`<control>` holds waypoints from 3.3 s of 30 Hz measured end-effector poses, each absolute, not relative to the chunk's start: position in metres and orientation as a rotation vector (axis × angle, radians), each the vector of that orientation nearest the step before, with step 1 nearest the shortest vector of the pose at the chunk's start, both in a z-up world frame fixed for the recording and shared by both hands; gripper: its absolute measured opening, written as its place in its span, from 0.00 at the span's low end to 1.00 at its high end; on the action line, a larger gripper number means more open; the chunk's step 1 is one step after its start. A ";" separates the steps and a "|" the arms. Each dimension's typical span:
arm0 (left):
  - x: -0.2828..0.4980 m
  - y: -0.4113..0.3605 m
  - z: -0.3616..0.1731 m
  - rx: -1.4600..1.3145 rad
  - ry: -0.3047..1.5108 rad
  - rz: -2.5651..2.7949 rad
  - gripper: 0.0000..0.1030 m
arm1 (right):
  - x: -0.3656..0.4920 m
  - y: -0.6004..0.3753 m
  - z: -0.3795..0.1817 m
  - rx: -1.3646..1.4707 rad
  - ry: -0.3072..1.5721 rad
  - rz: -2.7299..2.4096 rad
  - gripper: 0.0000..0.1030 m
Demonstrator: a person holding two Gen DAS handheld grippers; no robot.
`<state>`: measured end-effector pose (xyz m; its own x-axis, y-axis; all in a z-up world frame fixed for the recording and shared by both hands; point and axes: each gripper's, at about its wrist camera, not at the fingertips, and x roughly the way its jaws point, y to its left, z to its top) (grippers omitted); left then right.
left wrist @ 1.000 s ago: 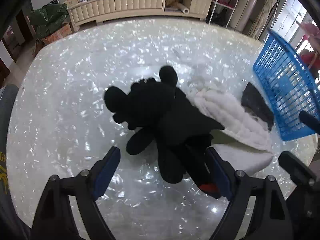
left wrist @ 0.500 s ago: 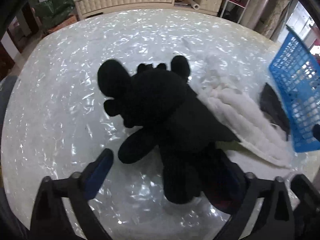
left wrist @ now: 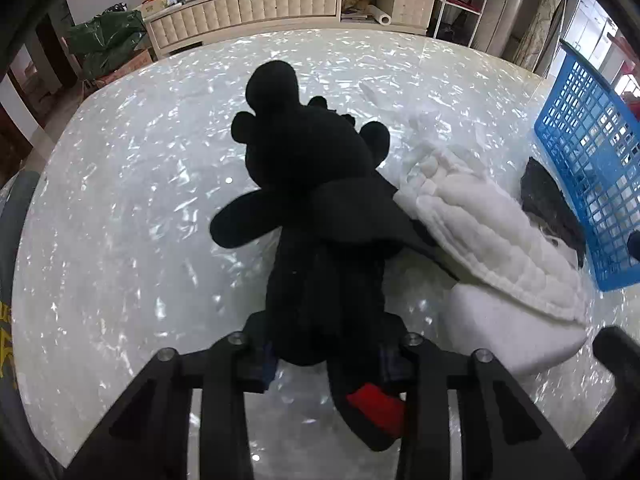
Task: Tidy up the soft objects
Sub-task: 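Lift the black plush toy with the left tool while the right tool grasps the white pad, then drop the white pad into the basket with the right tool while the left tool carries the toy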
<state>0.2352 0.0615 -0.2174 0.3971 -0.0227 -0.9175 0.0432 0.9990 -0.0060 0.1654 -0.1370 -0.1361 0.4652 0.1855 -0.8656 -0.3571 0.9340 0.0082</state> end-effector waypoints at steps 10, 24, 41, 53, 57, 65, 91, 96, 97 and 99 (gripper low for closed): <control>0.195 0.086 -0.171 -0.009 1.096 -0.050 0.30 | 0.169 -0.135 -0.130 -0.177 1.035 0.328 0.92; 0.150 0.112 -0.139 -0.042 1.040 -0.068 0.30 | 0.162 -0.101 -0.136 -0.236 1.070 0.385 0.85; 0.140 0.137 -0.151 -0.089 1.050 -0.049 0.31 | 0.141 -0.046 -0.177 -0.551 1.059 0.403 0.40; 0.141 0.135 -0.157 -0.073 1.069 -0.040 0.31 | 0.147 -0.062 -0.158 -0.375 1.060 0.437 0.18; 0.138 0.127 -0.152 -0.055 1.059 -0.044 0.31 | 0.150 -0.076 -0.147 -0.275 1.066 0.457 0.16; 0.133 0.095 -0.139 0.001 1.048 -0.074 0.31 | 0.141 -0.094 -0.131 -0.177 1.067 0.490 0.16; 0.137 -0.032 -0.056 0.115 0.897 -0.218 0.31 | 0.116 -0.207 -0.037 -0.042 0.823 0.414 0.13; 0.142 -0.055 -0.040 0.142 0.839 -0.254 0.31 | 0.115 -0.226 -0.019 -0.057 0.775 0.370 0.13; 0.145 -0.059 -0.037 0.143 0.826 -0.260 0.31 | 0.116 -0.231 -0.016 -0.057 0.767 0.358 0.13; 0.150 -0.066 -0.030 0.147 0.806 -0.270 0.31 | 0.117 -0.238 -0.014 -0.062 0.752 0.336 0.13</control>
<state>0.1500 -0.0664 -0.0299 0.6609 -0.1819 -0.7281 0.2935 0.9556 0.0276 0.1168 -0.2377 -0.0137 0.6795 0.2772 -0.6793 -0.3215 0.9447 0.0638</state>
